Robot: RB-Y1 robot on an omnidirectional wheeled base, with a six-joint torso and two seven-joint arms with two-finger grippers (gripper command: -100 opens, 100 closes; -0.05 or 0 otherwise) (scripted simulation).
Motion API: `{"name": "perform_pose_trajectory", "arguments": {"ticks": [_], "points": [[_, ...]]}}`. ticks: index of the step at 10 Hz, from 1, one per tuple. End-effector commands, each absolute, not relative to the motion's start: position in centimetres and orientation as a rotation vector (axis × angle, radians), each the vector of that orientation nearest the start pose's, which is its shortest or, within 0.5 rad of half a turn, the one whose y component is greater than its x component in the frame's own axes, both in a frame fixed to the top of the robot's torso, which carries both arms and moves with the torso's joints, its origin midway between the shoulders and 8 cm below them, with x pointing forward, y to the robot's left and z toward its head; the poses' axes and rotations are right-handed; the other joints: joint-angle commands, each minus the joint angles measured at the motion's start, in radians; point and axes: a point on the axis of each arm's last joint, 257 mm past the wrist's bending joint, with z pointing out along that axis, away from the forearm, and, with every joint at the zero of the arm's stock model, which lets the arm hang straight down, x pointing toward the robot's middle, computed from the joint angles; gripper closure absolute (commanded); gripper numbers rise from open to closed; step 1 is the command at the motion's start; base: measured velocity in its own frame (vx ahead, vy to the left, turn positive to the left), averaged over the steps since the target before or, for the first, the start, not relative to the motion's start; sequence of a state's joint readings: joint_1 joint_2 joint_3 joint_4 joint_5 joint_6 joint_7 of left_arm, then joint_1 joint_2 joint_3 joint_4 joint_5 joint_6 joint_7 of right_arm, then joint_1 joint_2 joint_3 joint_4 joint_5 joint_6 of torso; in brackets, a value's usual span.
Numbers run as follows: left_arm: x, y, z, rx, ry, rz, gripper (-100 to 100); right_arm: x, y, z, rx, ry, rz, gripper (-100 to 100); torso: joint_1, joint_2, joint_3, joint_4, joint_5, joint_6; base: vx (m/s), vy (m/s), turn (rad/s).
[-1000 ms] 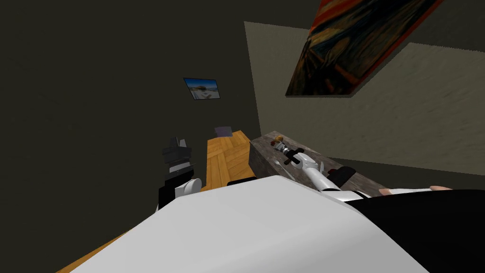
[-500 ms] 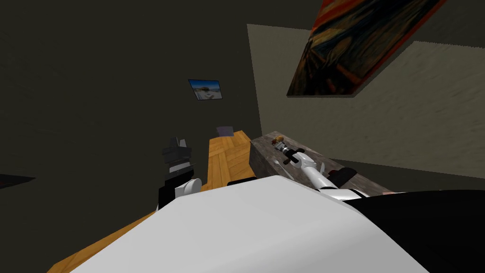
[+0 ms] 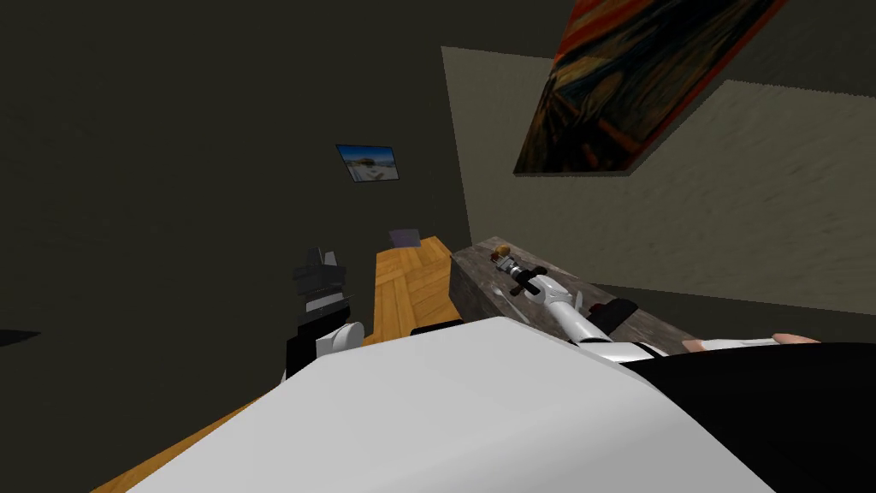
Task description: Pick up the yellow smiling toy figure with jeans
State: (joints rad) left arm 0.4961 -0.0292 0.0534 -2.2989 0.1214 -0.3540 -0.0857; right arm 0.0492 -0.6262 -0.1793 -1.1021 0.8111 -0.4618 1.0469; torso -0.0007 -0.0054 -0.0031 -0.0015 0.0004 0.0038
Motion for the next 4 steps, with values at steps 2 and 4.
{"name": "perform_pose_trajectory", "arguments": {"ticks": [2, 4], "points": [[35.7, 31.54, 0.57, -0.812, 0.622, -1.225, 0, 46.2, -48.8, -30.79, -0.797, 1.667, -0.52, 100, 0.001, -0.001, -0.001, 0.0, 0.0, 0.0, 0.078, 0.047, -0.23], [35.71, 31.53, 0.57, -0.811, 0.622, -1.226, 0, 46.32, -49.13, -30.88, -0.791, 1.673, -0.529, 0, 0.0, -0.001, -0.001, 0.0, 0.0, -0.003, 0.017, 0.012, -0.022]]}}
